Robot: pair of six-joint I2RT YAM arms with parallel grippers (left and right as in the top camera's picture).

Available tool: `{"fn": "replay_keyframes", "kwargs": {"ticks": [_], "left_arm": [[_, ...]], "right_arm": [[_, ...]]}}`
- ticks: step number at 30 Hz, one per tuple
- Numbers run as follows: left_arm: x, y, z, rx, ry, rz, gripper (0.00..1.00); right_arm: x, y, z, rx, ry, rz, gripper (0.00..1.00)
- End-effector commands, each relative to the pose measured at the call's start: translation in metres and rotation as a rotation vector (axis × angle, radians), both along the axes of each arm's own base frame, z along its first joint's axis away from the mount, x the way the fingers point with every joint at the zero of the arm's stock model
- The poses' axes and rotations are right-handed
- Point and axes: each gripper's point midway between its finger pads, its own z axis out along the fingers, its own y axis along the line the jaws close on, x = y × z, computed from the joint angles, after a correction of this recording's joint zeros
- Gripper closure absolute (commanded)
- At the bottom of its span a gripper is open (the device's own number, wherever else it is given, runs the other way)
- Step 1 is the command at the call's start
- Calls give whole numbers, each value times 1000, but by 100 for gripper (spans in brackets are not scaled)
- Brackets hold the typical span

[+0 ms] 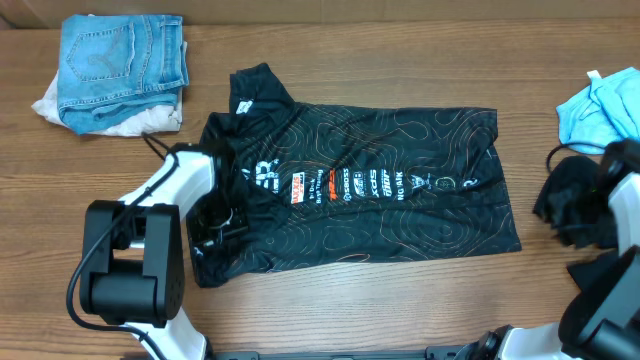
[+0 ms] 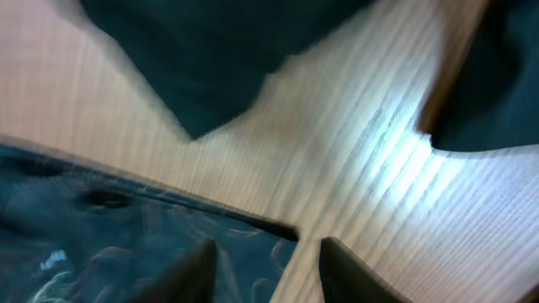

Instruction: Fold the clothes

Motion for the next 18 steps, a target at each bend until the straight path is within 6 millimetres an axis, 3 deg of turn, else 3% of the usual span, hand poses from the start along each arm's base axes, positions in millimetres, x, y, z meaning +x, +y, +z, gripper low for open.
{"fn": "replay_keyframes", "kwargs": {"ticks": [1,3,6,8,9,10,11,12,18], "left_arm": [[47,3,27,65,-122,-33,95],[67,1,44,71,-177,-45,91],[96,-3,69,70,-270,-62,84],[116,-8,87,59,-344,-71,74],[127,-10,95,53,-383,-76,47],[137,-14,101,37,-425,-93,32],[151,-19,110,16,-479,-123,20],[160,-22,116,4,-517,-135,14],[218,-31,154,-22,-765,-219,7]], "right_arm": [[48,-2,55,2,-232,137,19],[72,2,76,23,-348,188,4],[105,8,103,43,-521,269,1],[120,11,114,39,-596,300,1],[129,12,118,34,-635,319,1],[136,13,120,24,-657,334,1],[145,16,122,12,-682,356,1],[151,19,122,6,-696,377,1],[201,48,109,-39,-773,560,1]]}}
